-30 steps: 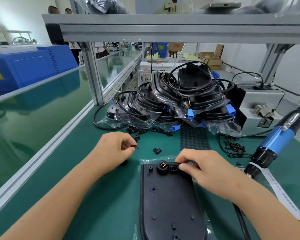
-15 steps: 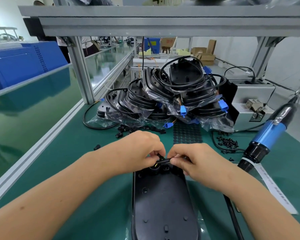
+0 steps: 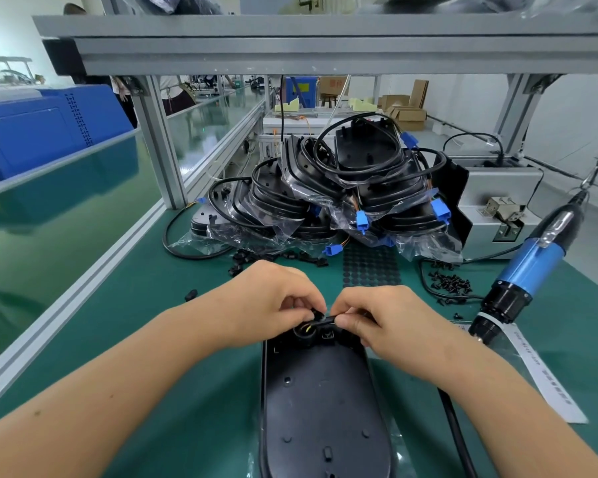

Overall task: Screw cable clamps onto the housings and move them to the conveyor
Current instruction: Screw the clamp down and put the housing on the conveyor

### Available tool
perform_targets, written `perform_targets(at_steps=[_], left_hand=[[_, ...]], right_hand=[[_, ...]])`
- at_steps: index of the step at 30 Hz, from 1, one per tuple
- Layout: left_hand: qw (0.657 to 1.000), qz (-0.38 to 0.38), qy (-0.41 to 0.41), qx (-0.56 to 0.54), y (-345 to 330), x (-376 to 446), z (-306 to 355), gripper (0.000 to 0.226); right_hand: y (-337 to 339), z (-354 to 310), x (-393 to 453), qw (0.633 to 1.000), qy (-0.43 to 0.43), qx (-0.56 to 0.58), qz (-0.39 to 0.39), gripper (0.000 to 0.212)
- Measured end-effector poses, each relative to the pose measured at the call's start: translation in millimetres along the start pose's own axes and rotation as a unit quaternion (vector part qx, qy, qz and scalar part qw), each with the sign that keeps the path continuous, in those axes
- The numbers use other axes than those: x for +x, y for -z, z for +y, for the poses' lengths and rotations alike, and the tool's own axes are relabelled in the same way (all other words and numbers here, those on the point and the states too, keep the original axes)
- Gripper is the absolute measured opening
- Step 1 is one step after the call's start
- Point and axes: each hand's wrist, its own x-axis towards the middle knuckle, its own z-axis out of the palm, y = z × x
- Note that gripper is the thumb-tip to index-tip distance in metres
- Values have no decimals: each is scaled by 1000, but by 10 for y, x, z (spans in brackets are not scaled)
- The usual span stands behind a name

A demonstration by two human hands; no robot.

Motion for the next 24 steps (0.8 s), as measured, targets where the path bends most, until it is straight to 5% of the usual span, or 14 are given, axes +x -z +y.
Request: perform_targets(at_steps=[5, 9, 15, 24], left_hand=[[985, 25, 78, -151, -72, -12, -30, 35], [948, 11, 154, -280, -65, -44, -73, 25], [955, 16, 193, -223, -112, -56, -22, 4], [958, 52, 197, -201, -231, 3, 85, 9]], right_hand=[[-23, -5, 1, 1000, 0, -8, 22, 8], [-61, 1, -20, 999, -6, 4, 47, 12], [-103, 0, -32, 998, -2, 14, 64, 17], [-146, 20, -74, 996, -3, 35, 87, 16]])
